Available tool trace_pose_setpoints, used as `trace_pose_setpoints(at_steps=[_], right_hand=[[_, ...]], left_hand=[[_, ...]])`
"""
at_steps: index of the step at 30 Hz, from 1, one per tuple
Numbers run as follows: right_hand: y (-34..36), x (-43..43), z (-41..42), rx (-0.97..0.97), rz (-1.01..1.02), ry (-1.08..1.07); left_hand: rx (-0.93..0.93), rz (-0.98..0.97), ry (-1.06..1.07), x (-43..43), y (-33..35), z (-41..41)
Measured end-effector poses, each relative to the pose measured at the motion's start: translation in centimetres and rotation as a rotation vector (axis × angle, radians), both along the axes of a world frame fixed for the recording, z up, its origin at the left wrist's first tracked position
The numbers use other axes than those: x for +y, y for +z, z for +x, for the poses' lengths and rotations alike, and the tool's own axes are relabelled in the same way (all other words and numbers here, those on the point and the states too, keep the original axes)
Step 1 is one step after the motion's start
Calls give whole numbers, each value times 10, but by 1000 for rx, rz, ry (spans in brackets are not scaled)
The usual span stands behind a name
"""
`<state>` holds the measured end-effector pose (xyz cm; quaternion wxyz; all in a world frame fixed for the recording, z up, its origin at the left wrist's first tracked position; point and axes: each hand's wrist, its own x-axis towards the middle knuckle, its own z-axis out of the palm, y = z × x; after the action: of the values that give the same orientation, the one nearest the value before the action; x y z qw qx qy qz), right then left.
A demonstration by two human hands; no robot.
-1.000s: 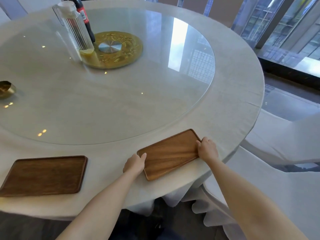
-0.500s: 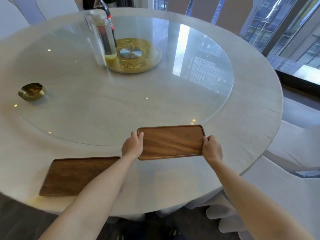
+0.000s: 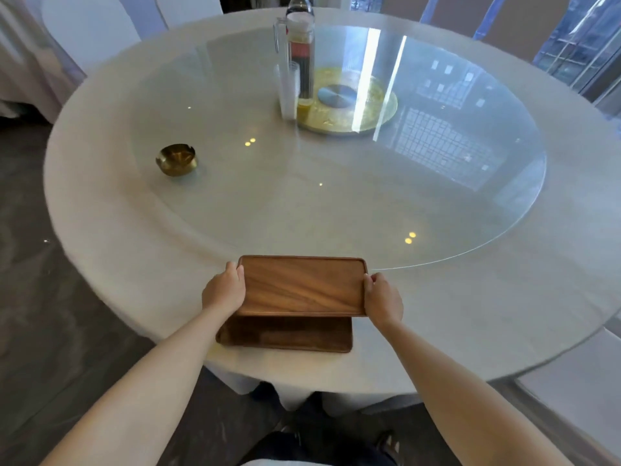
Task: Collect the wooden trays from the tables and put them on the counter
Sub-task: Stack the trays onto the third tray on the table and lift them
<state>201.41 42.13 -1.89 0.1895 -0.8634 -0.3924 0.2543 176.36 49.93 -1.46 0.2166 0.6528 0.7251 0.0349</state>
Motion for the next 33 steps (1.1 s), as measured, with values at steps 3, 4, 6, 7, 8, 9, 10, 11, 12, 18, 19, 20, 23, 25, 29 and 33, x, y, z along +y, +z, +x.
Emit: trace_pose_setpoints(at_steps=[3,4,6,7,8,9,10,11,12,18,19,20,23,25,29,33], right_hand=[[-8,-11,-20,-51,-36,50],[-11,-15,-25,-62,-46,66],[-15,-21,-33,-91,-67,92],[-18,-24,-36,-108,-79,103],[-20,-26,-38,-121,-87,113],[-21,-29,-40,-128,-92,118],[-22,-31,-41,-131,-96,122],[-23,-32,-42,-136,-100,127],[-23,-34,-43,-143,-103,134],[-24,-37,-43,-233,-140,211],[-24,-37,-42,-249,-146,224],[-25,-37,-41,-266,-151,238],[-25,-37,-41,-310,-156,262],[-24,-38,-41,-309,-154,254],[-22,-41,-44,-167,-172,160],[-21,-41,-50,-76,-236,111]], left_hand=[[53,-17,-54,-10,-12,-21],[65,-21,-70,-13,-15,-26],[91,-28,-98,-18,-22,-33],[103,-33,-112,-20,-24,-35],[111,-38,-125,-22,-27,-37],[112,-42,-134,-23,-29,-39],[108,-42,-142,-25,-31,-41],[102,-40,-147,-25,-32,-42],[95,-34,-151,-25,-34,-42],[86,-18,-173,-23,-40,-40],[92,-15,-174,-23,-40,-40],[100,-10,-175,-23,-40,-40],[114,-5,-172,-22,-39,-40],[105,-9,-167,-23,-40,-41],[44,-74,-121,-25,-38,-44],[-15,-207,-92,-25,-35,-44]])
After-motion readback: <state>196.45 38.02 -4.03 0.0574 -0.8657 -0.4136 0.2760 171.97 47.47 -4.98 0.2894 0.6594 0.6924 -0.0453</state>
